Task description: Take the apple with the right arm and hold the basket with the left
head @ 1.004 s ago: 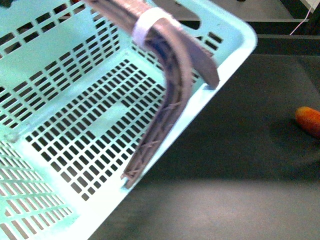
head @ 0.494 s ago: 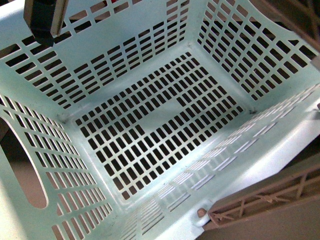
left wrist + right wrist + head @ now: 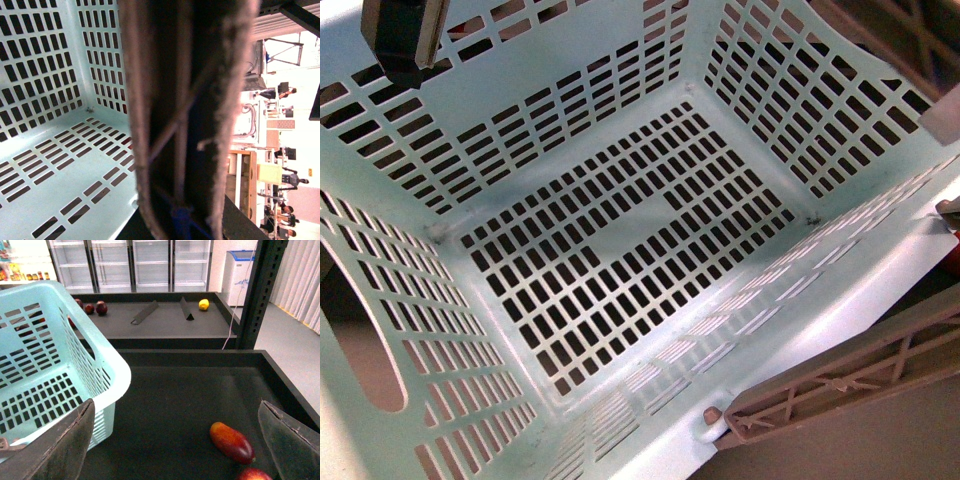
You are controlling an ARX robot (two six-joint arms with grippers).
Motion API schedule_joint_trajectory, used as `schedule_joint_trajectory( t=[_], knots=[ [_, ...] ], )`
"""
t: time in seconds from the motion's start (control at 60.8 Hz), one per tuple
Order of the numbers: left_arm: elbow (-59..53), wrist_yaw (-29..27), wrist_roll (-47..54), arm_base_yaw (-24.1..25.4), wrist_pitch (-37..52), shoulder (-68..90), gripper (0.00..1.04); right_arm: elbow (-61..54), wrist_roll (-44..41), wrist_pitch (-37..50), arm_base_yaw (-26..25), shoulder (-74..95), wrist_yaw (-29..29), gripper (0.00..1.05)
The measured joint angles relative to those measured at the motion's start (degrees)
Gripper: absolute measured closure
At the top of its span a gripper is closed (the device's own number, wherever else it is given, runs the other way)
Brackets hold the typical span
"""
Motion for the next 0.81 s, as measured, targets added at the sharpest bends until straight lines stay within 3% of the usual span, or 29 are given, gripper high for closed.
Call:
schedule_joint_trajectory(
  t=[0.049,0.165,0.198,0.28,0.428,0.593,0.807],
  knots=[
    [0.0,0.1,0.0,0.0,0.0,0.0,0.98,3.5,3.6,-8.5,0.9,6.8,6.5,0.09],
    [0.0,0.0,0.2,0.0,0.0,0.0,0.98,3.8,6.3,-10.2,-0.6,16.8,6.9,0.09],
    [0.0,0.0,0.2,0.0,0.0,0.0,0.98,3.6,6.3,-7.9,-1.9,20.0,5.3,0.09],
    [0.0,-0.1,0.2,0.0,0.0,0.1,0.98,3.5,4.6,7.6,-9.1,36.1,-0.2,0.09],
    [0.0,-0.1,0.2,0.0,0.0,0.1,0.98,8.0,-0.3,35.0,-18.9,70.3,-2.4,0.09],
    [0.0,-0.1,0.2,0.0,0.0,0.1,0.98,14.2,-0.2,45.8,-23.2,93.1,-2.5,0.09],
    [0.0,0.0,0.2,0.0,0.0,0.1,0.98,21.1,0.6,48.3,-25.2,110.7,-1.9,0.09]
  ],
)
